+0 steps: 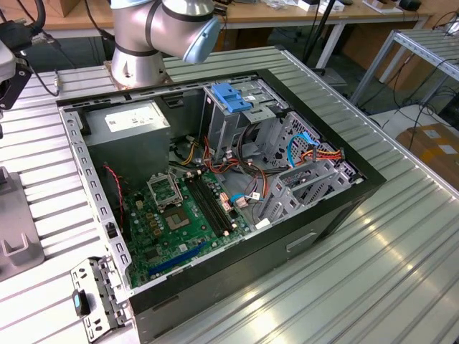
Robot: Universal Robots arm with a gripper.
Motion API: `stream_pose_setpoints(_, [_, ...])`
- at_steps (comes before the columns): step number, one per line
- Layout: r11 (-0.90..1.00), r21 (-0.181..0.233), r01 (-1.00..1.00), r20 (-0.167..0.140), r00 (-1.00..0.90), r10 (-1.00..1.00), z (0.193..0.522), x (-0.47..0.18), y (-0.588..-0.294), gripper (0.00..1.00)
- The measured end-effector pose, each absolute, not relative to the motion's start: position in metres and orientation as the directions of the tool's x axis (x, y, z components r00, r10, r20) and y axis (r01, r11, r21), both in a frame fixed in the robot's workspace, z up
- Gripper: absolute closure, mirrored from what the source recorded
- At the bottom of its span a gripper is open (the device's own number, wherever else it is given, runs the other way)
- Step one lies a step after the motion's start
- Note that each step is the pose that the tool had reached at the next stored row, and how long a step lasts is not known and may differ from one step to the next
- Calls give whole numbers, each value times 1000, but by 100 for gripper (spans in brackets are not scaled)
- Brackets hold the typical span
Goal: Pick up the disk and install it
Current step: 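Reach for the disk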
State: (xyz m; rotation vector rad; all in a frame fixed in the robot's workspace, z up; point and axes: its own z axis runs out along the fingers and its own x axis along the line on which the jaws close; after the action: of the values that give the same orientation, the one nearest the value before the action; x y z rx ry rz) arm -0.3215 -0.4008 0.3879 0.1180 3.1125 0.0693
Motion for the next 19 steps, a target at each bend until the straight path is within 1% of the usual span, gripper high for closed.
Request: stream_pose_setpoints(19, [996, 45, 75, -24, -997, 76, 388, -329, -401, 90])
